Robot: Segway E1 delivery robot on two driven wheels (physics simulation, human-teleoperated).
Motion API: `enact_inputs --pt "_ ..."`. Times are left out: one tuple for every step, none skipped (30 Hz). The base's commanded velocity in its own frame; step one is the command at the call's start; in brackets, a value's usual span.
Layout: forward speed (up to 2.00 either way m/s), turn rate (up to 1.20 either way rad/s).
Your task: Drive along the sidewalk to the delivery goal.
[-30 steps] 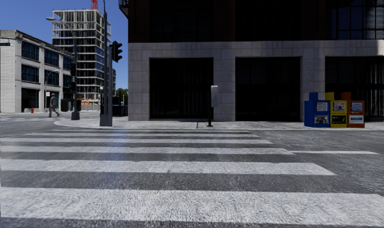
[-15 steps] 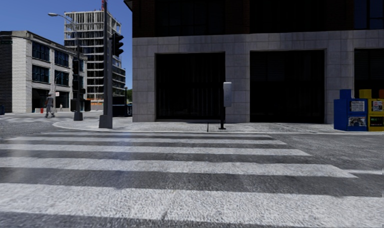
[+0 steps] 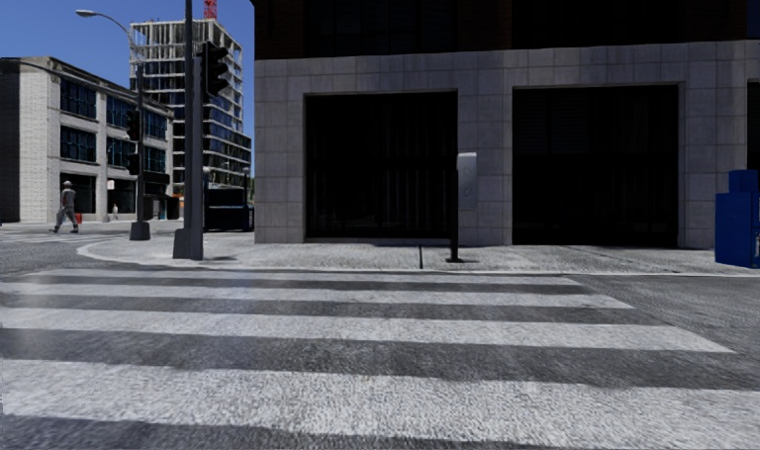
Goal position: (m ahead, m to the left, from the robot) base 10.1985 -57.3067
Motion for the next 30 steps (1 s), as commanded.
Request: enact_inputs --pt "2.00 0.00" --pt "2.00 0.00" --pt "2.00 0.00" --pt "2.00 0.00" --pt "2.00 0.00" --pt "2.00 0.00" --pt "2.00 0.00" --pt "2.00 0.00" --pt "2.00 0.00" --pt "2.00 0.00" --pt "2.00 0.00" --pt "2.00 0.06" --pt "2.00 0.17" --pt "2.00 0.26" --pt "2.00 0.28" --pt "2.00 0.28" --pt "2.00 0.27" --pt "2.00 0.00" --pt "2.00 0.00" --pt "2.00 0.00" --pt "2.00 0.00" --pt "2.00 0.00" --pt "2.00 0.00" --pt "2.00 0.00" --pt "2.00 0.00" --pt "2.00 0.00" --pt "2.00 0.00" --pt "2.00 0.00" --pt "2.00 0.00" --pt "2.00 0.00"
